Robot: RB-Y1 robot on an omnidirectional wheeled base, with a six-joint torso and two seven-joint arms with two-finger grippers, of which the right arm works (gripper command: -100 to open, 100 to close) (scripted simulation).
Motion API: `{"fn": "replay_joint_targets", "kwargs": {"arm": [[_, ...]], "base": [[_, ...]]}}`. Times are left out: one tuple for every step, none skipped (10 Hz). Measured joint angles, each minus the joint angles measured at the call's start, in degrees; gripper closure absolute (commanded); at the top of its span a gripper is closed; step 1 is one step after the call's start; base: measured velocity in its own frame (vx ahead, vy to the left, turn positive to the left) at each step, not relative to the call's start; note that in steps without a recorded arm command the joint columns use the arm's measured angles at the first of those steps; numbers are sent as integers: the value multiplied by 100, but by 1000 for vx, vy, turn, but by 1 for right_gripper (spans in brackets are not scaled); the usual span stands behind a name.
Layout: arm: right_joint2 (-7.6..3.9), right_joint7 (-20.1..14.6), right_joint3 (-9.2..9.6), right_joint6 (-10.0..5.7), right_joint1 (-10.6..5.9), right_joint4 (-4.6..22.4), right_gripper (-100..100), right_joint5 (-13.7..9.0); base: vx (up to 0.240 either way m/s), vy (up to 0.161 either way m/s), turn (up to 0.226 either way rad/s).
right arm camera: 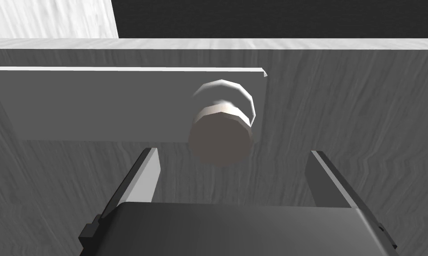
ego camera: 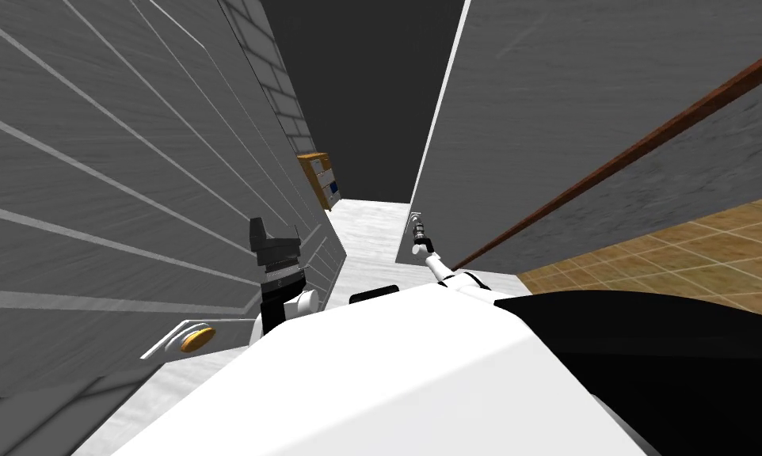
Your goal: Pull the door open
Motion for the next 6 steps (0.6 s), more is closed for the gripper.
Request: {"fn": "replay_joint_targets", "kwargs": {"arm": [[-45, -61, -6, -30, 9, 37, -100, -2], [-58, -59, -46, -24, 48, 6, -100, -13], [-60, -55, -52, -21, 50, -1, 100, -15], [-64, -57, -51, -28, 38, -5, 100, -13], [-74, -59, -57, -37, 27, -8, 100, -14], [-70, -58, -54, -32, 38, 2, 100, -14]], "base": [[201, -79, 57], [95, -42, 17], [-12, 4, -12], [-31, 13, -3], [-32, 14, -3], [-22, 9, -4]]}}
